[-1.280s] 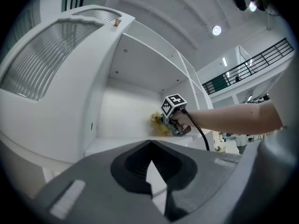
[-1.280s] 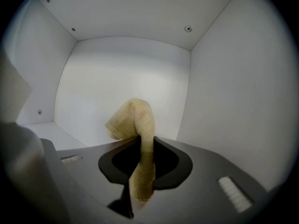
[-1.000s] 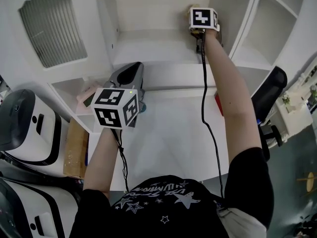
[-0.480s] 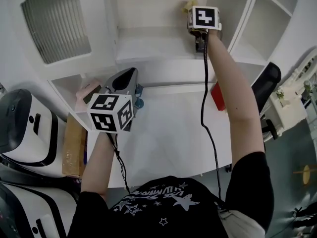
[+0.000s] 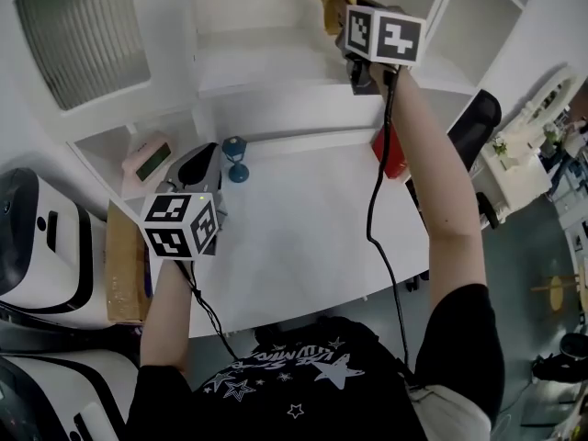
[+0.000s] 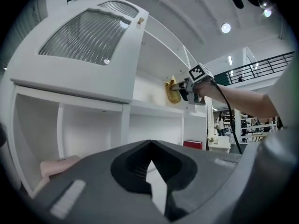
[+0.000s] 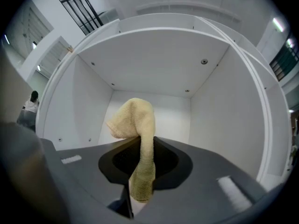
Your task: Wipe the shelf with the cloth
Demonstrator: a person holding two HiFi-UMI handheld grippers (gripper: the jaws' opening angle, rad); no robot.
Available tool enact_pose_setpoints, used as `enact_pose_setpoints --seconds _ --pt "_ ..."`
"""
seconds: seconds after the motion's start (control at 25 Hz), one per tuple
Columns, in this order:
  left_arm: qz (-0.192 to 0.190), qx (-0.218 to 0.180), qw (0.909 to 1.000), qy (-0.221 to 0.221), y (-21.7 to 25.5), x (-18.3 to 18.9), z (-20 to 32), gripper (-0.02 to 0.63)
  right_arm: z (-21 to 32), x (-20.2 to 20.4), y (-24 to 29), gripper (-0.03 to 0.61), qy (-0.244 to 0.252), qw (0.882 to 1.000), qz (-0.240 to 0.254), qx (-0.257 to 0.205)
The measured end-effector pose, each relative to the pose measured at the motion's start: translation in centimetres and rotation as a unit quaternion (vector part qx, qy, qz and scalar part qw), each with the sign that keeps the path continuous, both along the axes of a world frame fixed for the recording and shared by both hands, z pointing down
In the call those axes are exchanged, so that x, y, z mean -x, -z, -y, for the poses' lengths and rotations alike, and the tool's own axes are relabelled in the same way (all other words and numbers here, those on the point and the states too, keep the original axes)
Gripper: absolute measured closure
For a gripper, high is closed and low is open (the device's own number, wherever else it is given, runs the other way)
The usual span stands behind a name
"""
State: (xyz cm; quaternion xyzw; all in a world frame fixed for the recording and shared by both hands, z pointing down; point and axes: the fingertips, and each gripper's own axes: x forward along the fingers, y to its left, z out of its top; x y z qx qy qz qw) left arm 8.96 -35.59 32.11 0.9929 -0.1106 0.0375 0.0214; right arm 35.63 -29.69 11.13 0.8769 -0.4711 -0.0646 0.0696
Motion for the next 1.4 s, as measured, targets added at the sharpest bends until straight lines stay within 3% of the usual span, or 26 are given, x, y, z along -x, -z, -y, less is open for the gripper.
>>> enact_pose_setpoints --seconds 0.4,0.68,0.96,1.16,1.4 --pt "0.004 -0.007 0.999 0.045 -1.2 0.1 -6.4 0.612 -3.8 4.9 -1.6 0.491 0.125 0.992 -0.011 -0.02" --pt "0.028 0.0 0.996 0.085 -4.0 1.6 -13.8 0.612 -9.5 9.6 -1.8 0.491 0.237 0.97 -0.023 -0.05" --pt "0.027 0.005 0.9868 0.16 -6.5 5.2 -20.9 0.612 -16.1 14.9 -3.8 0.491 0.333 0.94 -0.025 -0.068" --pt "0.042 0.022 0.9801 0.193 -8.6 6.3 -28.0 0.612 -22.4 16.3 -7.1 0.492 0.371 0.927 -0.014 -0.062" --pt "0.038 0.035 0.9728 0.226 -10.5 8.0 -35.7 0.612 -28.9 16.2 -13.3 0.494 0.379 0.925 0.014 -0.024"
